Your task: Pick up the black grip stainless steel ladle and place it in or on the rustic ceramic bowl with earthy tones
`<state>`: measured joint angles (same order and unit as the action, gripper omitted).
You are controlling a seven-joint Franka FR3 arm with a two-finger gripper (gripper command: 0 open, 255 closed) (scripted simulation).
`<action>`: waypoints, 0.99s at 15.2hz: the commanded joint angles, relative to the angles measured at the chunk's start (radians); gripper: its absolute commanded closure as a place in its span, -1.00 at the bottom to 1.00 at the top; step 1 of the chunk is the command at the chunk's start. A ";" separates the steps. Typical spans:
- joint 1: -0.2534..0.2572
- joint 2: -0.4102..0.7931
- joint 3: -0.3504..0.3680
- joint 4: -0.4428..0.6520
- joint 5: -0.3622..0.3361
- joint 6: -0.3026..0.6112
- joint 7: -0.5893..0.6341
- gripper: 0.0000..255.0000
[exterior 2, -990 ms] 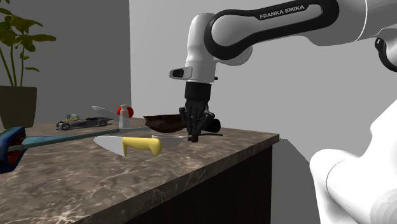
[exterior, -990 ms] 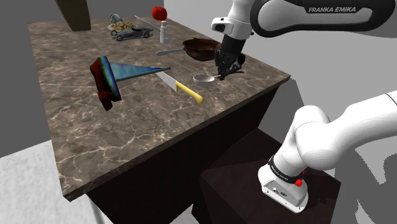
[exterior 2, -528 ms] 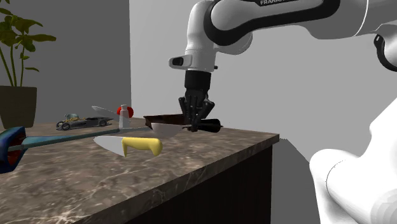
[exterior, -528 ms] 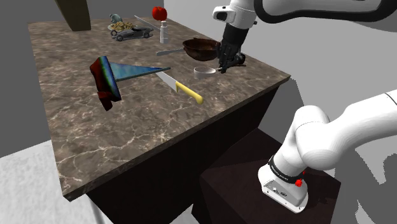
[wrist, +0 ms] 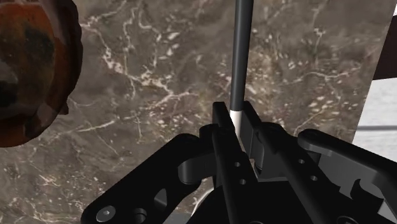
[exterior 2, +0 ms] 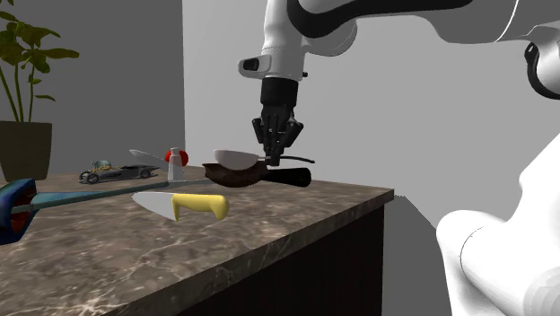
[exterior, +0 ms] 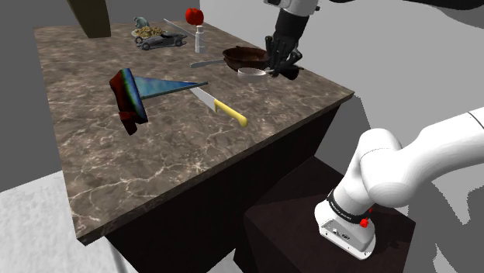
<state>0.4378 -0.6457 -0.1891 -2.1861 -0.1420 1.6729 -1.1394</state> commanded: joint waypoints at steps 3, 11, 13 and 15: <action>0.003 0.016 0.004 0.067 0.005 -0.051 -0.002 1.00; 0.008 0.059 0.009 0.210 0.013 -0.151 -0.010 1.00; 0.009 0.071 0.010 0.248 0.015 -0.177 -0.012 1.00; 0.010 0.085 0.010 0.287 0.017 -0.202 -0.015 1.00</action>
<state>0.4477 -0.5668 -0.1788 -1.9175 -0.1254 1.4828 -1.1526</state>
